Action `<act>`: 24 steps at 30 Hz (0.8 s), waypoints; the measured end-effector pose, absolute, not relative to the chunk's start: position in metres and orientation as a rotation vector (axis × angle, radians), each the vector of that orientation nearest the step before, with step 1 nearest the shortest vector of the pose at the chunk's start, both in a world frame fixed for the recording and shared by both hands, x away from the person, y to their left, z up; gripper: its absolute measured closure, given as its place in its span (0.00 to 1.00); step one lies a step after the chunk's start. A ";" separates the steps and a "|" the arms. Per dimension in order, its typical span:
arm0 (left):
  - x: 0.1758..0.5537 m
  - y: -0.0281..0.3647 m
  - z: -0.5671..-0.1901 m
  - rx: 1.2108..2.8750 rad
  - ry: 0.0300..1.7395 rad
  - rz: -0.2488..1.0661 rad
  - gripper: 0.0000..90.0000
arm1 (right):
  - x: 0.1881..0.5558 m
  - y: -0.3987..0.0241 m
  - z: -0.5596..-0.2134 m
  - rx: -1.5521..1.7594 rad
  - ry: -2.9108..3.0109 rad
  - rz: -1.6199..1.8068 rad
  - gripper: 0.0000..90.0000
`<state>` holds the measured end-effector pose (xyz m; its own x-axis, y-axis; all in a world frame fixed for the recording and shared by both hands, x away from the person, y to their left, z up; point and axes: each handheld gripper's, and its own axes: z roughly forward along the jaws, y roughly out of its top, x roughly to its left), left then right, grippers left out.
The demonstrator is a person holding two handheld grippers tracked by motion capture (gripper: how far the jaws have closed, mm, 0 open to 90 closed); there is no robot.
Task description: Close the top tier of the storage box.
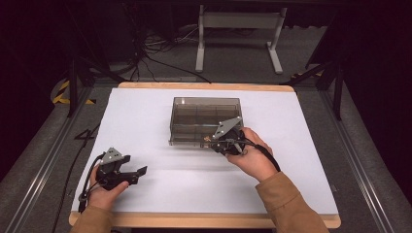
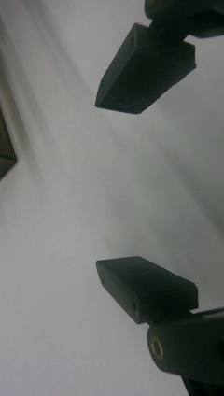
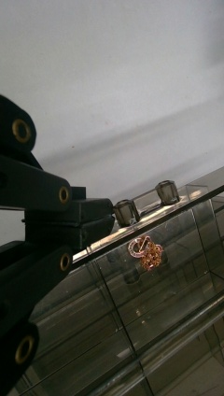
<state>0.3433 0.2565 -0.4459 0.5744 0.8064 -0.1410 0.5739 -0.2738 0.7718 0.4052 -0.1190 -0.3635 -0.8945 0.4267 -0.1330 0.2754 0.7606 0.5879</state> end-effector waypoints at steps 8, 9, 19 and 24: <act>0.342 0.258 -0.446 1.973 1.107 0.352 0.22 | 0.412 -0.121 -0.364 0.571 2.680 0.856 1.00; 0.341 0.259 -0.446 1.971 1.113 0.355 0.22 | 0.413 -0.121 -0.364 0.577 2.673 0.854 1.00; 0.336 0.263 -0.446 1.963 1.120 0.361 0.22 | 0.420 -0.123 -0.364 0.598 2.651 0.865 1.00; 0.334 0.265 -0.446 1.957 1.131 0.366 0.22 | 0.424 -0.125 -0.365 0.616 2.629 0.892 1.00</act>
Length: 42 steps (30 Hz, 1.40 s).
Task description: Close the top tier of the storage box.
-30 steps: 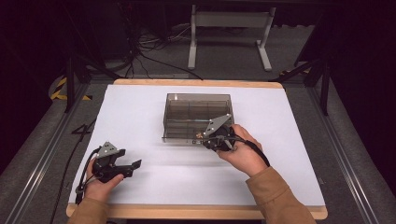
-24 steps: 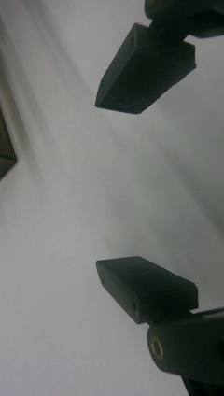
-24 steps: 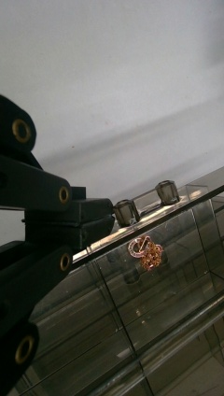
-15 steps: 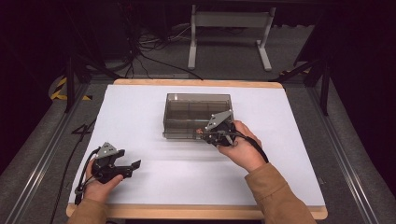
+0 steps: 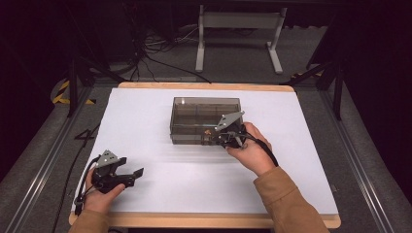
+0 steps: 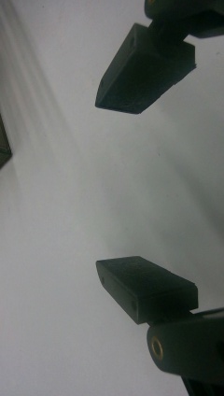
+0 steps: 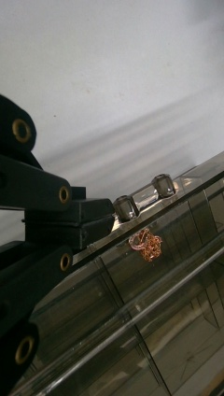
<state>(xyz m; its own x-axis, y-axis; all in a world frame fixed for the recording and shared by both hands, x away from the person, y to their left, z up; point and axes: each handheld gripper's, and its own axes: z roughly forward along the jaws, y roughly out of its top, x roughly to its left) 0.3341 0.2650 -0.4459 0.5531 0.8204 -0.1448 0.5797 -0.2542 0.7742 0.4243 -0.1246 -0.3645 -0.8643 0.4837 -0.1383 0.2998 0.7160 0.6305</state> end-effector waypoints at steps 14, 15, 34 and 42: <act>0.333 0.267 -0.446 1.953 1.137 0.371 0.22 | 0.432 -0.127 -0.367 0.656 2.580 0.934 1.00; 0.333 0.267 -0.446 1.952 1.137 0.372 0.22 | 0.432 -0.127 -0.367 0.655 2.574 0.936 1.00; 0.332 0.268 -0.445 1.952 1.135 0.369 0.22 | 0.438 -0.128 -0.371 0.690 2.491 0.991 1.00; 0.332 0.268 -0.446 1.953 1.135 0.371 0.22 | 0.438 -0.128 -0.371 0.692 2.495 0.989 1.00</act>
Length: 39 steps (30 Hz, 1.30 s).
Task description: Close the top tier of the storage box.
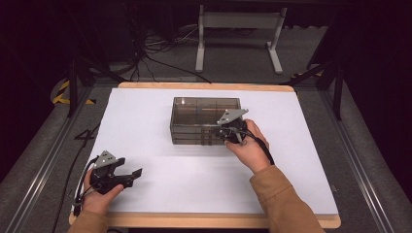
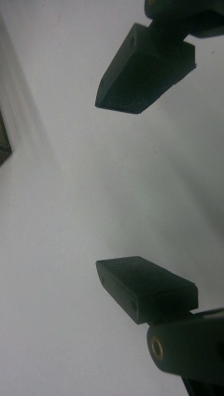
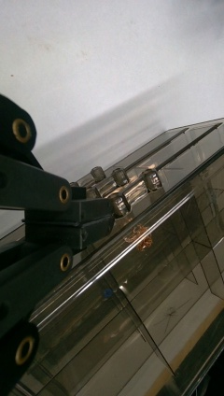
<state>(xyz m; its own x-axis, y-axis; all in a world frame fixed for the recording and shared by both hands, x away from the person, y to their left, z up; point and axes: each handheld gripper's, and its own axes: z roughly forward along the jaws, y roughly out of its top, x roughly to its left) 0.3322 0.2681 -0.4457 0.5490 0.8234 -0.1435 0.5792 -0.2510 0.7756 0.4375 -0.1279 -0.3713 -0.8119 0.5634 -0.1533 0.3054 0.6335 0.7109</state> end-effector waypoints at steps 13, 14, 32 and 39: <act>0.330 0.271 -0.447 1.953 1.142 0.375 0.22 | 0.425 -0.135 -0.361 0.669 2.533 1.048 0.75; 0.330 0.271 -0.447 1.951 1.146 0.374 0.22 | 0.424 -0.136 -0.360 0.661 2.528 1.055 0.72; 0.331 0.272 -0.445 1.942 1.148 0.377 0.22 | 0.400 -0.151 -0.346 0.655 2.549 1.197 0.33; 0.332 0.271 -0.445 1.944 1.147 0.372 0.22 | 0.395 -0.162 -0.343 0.656 2.543 1.194 0.27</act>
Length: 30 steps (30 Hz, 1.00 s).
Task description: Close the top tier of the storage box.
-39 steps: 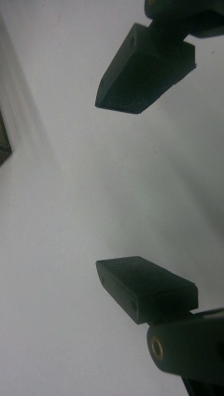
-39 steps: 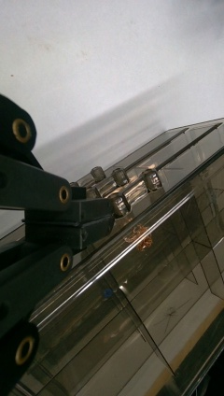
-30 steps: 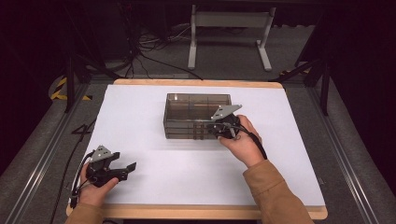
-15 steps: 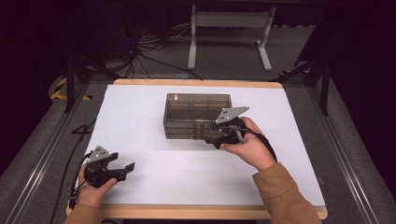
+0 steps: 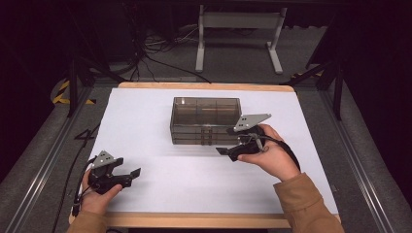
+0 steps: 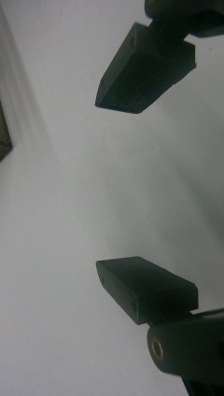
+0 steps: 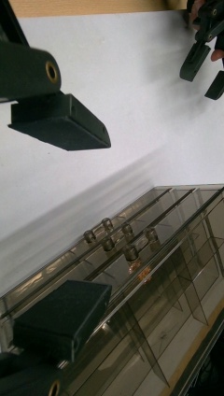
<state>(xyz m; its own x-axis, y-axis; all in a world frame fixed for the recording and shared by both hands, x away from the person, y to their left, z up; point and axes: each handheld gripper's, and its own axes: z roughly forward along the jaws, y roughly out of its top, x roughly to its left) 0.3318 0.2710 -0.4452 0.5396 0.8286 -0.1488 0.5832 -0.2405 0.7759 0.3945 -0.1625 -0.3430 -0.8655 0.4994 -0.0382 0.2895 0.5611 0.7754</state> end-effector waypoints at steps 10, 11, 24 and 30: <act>0.332 0.270 -0.445 1.952 1.141 0.375 0.22 | 0.386 -0.183 -0.344 0.684 2.528 1.159 0.26; 0.332 0.270 -0.445 1.952 1.141 0.376 0.22 | 0.386 -0.185 -0.344 0.687 2.526 1.158 0.25; 0.333 0.269 -0.446 1.956 1.142 0.385 0.22 | 0.380 -0.212 -0.356 0.740 2.477 1.163 0.24; 0.333 0.270 -0.446 1.956 1.143 0.386 0.22 | 0.379 -0.225 -0.364 0.783 2.456 1.146 0.23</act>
